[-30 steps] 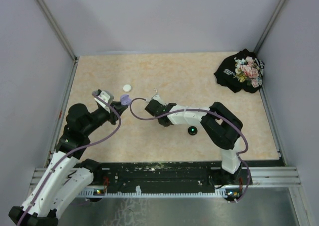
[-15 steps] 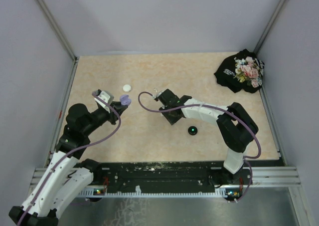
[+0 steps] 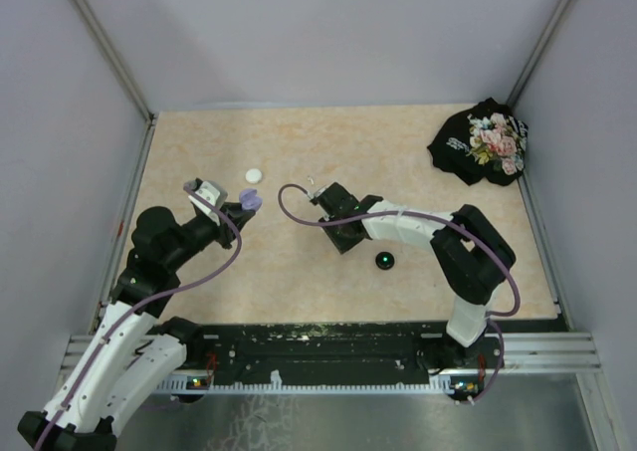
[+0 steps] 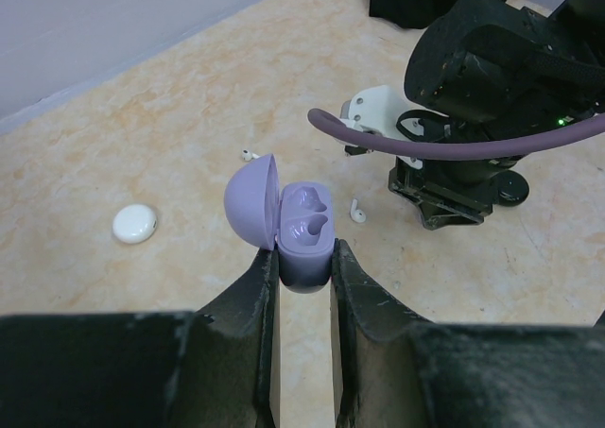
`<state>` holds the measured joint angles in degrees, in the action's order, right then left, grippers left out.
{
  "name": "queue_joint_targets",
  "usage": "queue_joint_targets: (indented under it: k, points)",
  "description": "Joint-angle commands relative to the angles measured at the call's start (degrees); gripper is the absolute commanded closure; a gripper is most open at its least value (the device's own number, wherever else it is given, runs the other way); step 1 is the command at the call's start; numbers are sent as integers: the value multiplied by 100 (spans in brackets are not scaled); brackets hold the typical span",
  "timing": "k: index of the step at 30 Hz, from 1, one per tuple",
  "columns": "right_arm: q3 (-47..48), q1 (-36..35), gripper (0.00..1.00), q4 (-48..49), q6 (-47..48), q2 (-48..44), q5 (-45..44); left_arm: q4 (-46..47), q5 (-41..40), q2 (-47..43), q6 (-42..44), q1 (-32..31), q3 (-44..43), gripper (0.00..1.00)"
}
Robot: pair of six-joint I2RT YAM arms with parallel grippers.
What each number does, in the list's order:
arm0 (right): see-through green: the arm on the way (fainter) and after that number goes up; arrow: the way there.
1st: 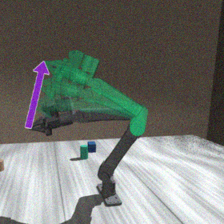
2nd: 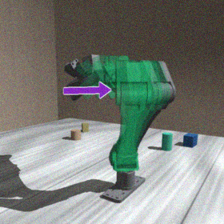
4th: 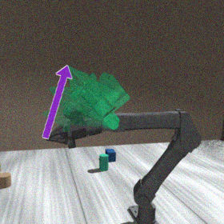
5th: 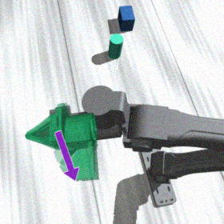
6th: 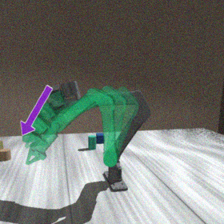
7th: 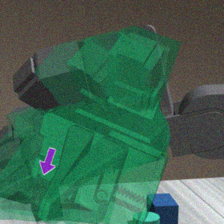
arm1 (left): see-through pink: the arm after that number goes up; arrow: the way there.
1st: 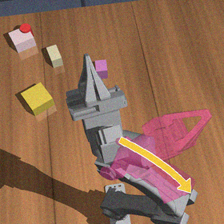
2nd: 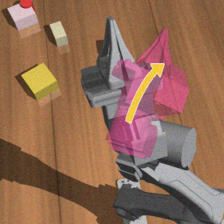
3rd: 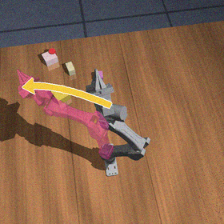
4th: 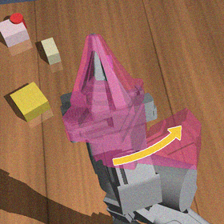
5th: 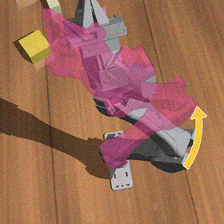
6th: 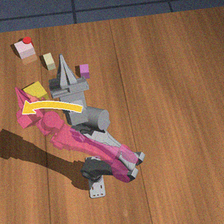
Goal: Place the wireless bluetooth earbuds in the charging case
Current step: Pick up the earbud from the center of the board.
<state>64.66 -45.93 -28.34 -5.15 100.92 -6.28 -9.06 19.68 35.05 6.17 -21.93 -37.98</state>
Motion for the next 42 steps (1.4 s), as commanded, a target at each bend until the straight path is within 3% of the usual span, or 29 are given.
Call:
queue_joint_targets:
  k: [1, 11, 28, 34, 42]
  points:
    - [-95, -3, 72, 349, -460, 20, -55, 44, 49, -24, -33, 48, 45, 99]
    - [-250, -3, 78, 584, -664, 178, -297, 40, 40, -42, -37, 49, 49, 99]
    - [-206, 12, 74, 814, -1067, 394, -724, 40, 53, -33, -44, 53, 54, 99]
    - [-226, 85, 89, 866, -1046, 217, -590, 47, 60, -33, -46, 51, 54, 99]
    - [-234, 470, 100, 794, -900, -534, 516, 249, 390, -51, 23, 49, 151, 98]
